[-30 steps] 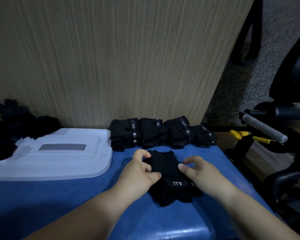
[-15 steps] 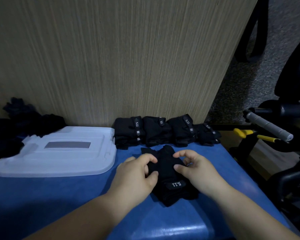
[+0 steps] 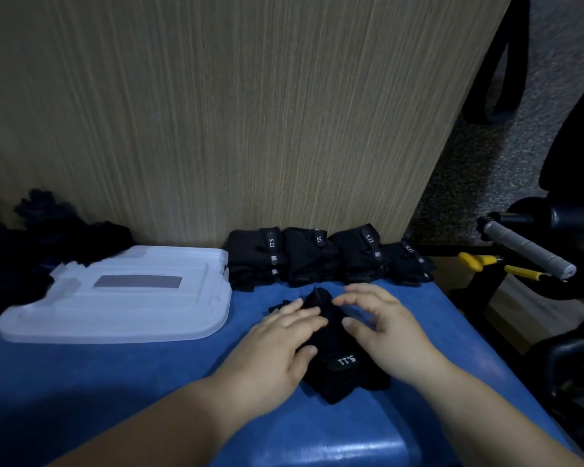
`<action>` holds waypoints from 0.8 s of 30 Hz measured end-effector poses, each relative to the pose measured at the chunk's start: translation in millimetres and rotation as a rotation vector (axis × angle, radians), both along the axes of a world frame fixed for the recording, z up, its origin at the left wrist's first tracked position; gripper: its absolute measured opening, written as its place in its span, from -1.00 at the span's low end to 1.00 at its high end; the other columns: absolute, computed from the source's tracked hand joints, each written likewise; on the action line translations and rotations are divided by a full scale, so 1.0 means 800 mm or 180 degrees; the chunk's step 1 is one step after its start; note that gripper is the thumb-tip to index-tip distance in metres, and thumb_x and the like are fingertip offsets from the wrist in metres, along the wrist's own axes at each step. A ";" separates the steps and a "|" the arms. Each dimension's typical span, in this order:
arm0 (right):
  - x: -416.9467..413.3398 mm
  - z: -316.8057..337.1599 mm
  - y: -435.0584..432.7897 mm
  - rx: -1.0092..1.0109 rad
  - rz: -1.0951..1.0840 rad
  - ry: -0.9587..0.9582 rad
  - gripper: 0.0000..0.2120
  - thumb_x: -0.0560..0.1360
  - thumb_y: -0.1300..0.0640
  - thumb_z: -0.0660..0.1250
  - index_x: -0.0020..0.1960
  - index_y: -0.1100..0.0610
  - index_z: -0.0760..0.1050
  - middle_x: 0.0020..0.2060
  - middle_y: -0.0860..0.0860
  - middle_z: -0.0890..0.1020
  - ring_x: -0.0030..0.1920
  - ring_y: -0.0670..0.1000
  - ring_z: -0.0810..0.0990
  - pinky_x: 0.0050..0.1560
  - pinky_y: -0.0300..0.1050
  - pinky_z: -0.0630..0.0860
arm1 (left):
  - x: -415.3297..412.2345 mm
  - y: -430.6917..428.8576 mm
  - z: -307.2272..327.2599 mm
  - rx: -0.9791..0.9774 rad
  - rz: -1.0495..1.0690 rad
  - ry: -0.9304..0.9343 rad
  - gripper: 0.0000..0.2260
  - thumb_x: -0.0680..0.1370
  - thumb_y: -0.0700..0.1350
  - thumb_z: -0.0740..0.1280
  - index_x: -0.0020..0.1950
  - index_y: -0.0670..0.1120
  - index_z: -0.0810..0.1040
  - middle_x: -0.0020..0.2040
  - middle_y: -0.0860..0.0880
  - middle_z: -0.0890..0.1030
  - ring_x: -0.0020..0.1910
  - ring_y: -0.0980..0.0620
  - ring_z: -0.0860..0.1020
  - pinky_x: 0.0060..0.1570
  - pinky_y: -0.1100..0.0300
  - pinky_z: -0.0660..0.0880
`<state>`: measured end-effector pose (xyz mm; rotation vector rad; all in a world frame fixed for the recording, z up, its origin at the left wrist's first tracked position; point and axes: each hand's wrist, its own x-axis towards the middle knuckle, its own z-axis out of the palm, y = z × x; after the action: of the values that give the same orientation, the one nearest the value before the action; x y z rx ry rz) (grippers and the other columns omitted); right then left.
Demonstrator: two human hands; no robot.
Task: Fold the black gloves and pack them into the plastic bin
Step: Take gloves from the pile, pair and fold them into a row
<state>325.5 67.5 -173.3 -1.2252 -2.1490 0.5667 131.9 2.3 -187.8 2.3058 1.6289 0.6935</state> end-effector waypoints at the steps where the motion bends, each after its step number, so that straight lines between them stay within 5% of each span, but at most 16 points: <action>1: 0.001 -0.001 0.001 0.0069 0.0189 -0.0113 -0.68 0.53 0.13 0.35 0.13 -0.28 0.49 0.24 -0.35 0.39 0.33 -0.27 0.31 0.35 -0.32 0.22 | 0.000 0.002 -0.003 -0.0126 -0.0103 0.0111 -0.59 0.66 0.03 0.07 0.52 0.18 0.16 0.51 0.31 0.07 0.46 0.36 -0.15 0.48 0.29 -0.14; 5: 0.001 -0.007 -0.005 -0.0443 0.0799 -0.0749 -0.60 0.61 -0.09 0.11 0.45 -0.17 0.26 0.44 -0.37 0.14 0.49 -0.29 -0.12 0.49 -0.28 -0.07 | -0.002 0.004 -0.007 -0.0608 -0.0106 0.0736 -0.53 0.67 0.09 -0.06 0.57 0.11 -0.07 0.56 0.21 -0.12 0.43 0.32 -0.26 0.50 0.18 -0.25; 7: 0.001 -0.010 -0.008 -0.0630 0.0873 -0.1176 -0.41 0.53 -0.29 -0.06 0.52 -0.15 0.09 0.48 -0.34 0.00 0.48 -0.29 -0.24 0.52 -0.19 -0.13 | -0.003 0.002 -0.004 -0.0763 -0.0051 0.0902 -0.51 0.67 0.12 -0.08 0.57 0.11 -0.14 0.55 0.21 -0.19 0.45 0.28 -0.30 0.50 0.14 -0.29; 9: 0.002 -0.010 -0.008 -0.0648 0.0805 -0.1536 -0.42 0.56 -0.27 -0.09 0.55 -0.14 -0.01 0.48 -0.34 -0.09 0.47 -0.27 -0.30 0.51 -0.19 -0.21 | -0.002 0.000 -0.001 -0.0871 0.0019 0.1027 -0.50 0.66 0.14 -0.09 0.57 0.11 -0.18 0.55 0.22 -0.23 0.48 0.24 -0.32 0.49 0.09 -0.31; 18: 0.012 -0.005 -0.004 -0.0831 0.0600 -0.1671 -0.44 0.60 -0.23 -0.08 0.55 -0.13 -0.07 0.39 -0.40 -0.09 0.46 -0.24 -0.28 0.46 -0.22 -0.26 | -0.015 -0.002 0.003 -0.1164 0.0272 0.1283 -0.43 0.61 0.27 -0.11 0.54 0.17 -0.26 0.53 0.17 -0.32 0.50 0.12 -0.35 0.50 -0.03 -0.30; 22: 0.028 -0.012 0.005 -0.0666 0.0499 -0.1504 -0.15 0.38 -0.51 -0.23 0.54 -0.12 0.04 0.39 -0.39 -0.01 0.45 -0.28 -0.20 0.49 -0.22 -0.18 | -0.024 -0.004 0.004 -0.1060 0.0186 0.1115 -0.43 0.62 0.26 -0.05 0.54 0.18 -0.25 0.52 0.17 -0.33 0.48 0.11 -0.41 0.46 0.00 -0.39; 24: 0.035 -0.015 0.008 -0.0553 0.0412 -0.1109 -0.28 0.43 -0.45 -0.11 0.50 -0.15 0.18 0.44 -0.32 0.11 0.49 -0.26 -0.03 0.51 -0.21 -0.04 | -0.028 -0.005 0.006 -0.0859 0.0079 0.0947 -0.43 0.62 0.22 0.02 0.55 0.19 -0.19 0.52 0.18 -0.32 0.47 0.09 -0.43 0.47 0.03 -0.37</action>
<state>353.8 73.8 -185.0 -1.3669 -2.5283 0.6450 109.7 -2.0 -183.2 2.2722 1.7501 0.1233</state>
